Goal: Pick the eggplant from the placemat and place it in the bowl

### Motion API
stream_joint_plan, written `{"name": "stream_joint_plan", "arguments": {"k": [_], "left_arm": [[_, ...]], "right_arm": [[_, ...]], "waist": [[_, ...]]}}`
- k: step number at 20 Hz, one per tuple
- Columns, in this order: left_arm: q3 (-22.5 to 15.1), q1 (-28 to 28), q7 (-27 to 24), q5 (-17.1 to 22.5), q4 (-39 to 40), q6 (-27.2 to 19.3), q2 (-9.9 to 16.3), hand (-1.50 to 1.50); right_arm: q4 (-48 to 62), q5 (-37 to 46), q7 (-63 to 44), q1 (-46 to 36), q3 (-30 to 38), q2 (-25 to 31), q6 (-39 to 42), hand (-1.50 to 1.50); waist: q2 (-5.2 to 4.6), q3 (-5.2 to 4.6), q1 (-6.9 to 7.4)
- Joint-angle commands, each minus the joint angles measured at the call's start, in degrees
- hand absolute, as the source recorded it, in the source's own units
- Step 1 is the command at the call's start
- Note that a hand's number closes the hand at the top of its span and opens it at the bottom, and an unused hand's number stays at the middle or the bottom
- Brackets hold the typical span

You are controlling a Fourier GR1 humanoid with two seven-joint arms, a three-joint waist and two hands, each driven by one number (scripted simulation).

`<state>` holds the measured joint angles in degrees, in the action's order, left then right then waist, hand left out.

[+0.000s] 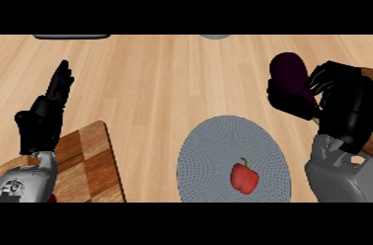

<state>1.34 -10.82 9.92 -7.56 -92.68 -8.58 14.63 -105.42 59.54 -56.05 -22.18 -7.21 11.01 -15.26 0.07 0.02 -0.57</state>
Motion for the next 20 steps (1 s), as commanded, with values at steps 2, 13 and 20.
{"name": "stream_joint_plan", "arguments": {"k": [2,13,20], "left_arm": [[0.85,-0.32,0.38,0.74,-0.18,1.55,0.62,0.00],[1.85,-2.38,0.99,1.17,-0.55,2.41,0.42,0.00],[-0.06,-2.59,0.46,-1.02,1.18,1.61,-2.10,0.00]], "right_arm": [[-0.32,-9.74,9.58,5.68,11.63,6.10,-5.52,1.50],[24.75,-10.31,25.77,7.74,23.77,19.11,-8.58,1.50],[50.62,-13.07,38.80,-1.30,28.25,21.24,-17.16,1.50]], "waist": [[-0.11,0.05,0.09],[-0.27,0.05,0.70],[-0.45,0.08,1.49]]}}
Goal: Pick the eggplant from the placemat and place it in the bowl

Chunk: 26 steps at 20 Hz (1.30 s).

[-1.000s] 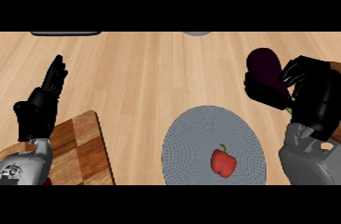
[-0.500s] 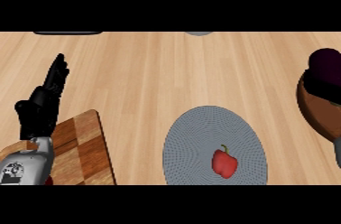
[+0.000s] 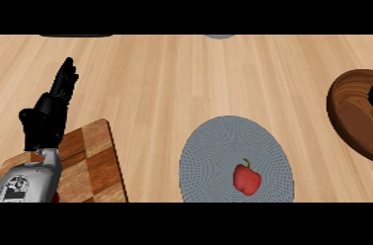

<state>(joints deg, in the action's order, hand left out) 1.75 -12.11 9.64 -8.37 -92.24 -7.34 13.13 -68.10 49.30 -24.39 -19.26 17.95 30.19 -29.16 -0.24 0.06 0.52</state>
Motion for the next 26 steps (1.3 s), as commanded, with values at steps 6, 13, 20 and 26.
{"name": "stream_joint_plan", "arguments": {"k": [6,13,20,26], "left_arm": [[-0.37,-0.29,-2.91,-0.85,2.66,-0.20,-1.32,0.00],[0.68,-2.66,3.92,-0.25,-1.13,1.39,0.29,0.00],[1.13,-0.46,1.84,-1.06,0.11,1.40,-0.31,0.00],[3.22,0.90,1.03,-0.42,-0.70,2.03,0.90,0.00]], "right_arm": [[25.51,-17.45,20.72,-8.00,9.92,1.72,0.81,-1.50],[31.98,-26.44,35.88,-12.83,15.47,2.68,4.13,-1.50],[29.45,-34.25,39.43,-9.35,20.24,6.89,9.15,-1.50],[16.04,-41.73,38.18,3.38,22.66,2.83,15.87,-1.50]], "waist": [[-0.35,0.12,0.53],[-0.04,0.06,0.23],[0.32,-0.06,-0.81],[0.86,-0.19,-2.11]]}}
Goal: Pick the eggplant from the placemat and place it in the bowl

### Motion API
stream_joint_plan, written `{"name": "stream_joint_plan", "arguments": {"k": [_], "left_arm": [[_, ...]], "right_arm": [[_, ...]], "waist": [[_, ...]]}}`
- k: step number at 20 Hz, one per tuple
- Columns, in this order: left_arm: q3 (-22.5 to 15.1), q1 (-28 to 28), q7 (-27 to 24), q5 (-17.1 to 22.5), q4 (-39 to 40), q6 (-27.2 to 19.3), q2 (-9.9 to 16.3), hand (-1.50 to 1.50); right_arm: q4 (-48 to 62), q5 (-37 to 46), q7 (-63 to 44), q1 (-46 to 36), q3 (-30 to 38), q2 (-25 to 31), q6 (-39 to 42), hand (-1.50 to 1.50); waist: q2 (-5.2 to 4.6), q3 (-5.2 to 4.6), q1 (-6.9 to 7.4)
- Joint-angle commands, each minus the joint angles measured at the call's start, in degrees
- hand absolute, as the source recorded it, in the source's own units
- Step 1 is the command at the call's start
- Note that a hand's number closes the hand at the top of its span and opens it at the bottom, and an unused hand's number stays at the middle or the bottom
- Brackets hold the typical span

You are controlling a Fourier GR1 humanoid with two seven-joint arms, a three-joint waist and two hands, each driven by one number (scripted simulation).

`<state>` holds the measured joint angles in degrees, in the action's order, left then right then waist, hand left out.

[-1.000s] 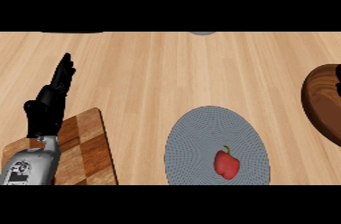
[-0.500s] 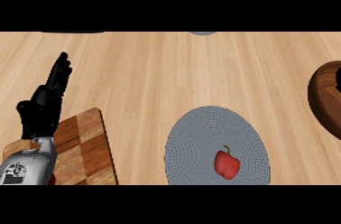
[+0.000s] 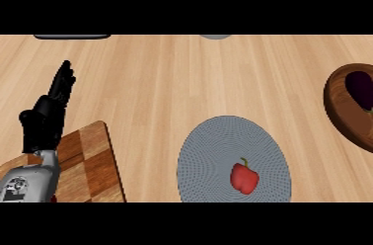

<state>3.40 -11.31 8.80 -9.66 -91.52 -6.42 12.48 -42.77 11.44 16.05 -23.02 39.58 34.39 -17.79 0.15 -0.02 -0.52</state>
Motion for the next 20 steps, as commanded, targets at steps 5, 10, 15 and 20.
{"name": "stream_joint_plan", "arguments": {"k": [5,10,15,20], "left_arm": [[-1.45,3.54,2.24,-2.14,-5.33,-1.40,-1.42,0.00],[-0.31,-1.98,2.23,-1.61,0.20,-0.89,-1.46,0.00],[-0.24,1.77,3.22,-1.61,-5.38,0.40,-1.05,0.00],[1.62,-2.12,1.53,-1.28,-1.01,0.73,-0.87,0.00]], "right_arm": [[-19.14,-12.83,-0.38,17.17,5.83,-2.39,14.42,-1.50],[-34.02,-17.88,-2.66,28.88,7.22,-7.49,20.59,-1.50],[-43.34,-18.29,-2.18,36.22,7.44,-13.03,21.84,-1.50],[-46.90,-19.62,-0.20,39.70,8.67,-17.94,23.55,-1.50]], "waist": [[0.32,-0.04,-0.74],[0.06,-0.04,-1.12],[-0.04,0.01,0.15],[-0.12,0.02,0.12]]}}
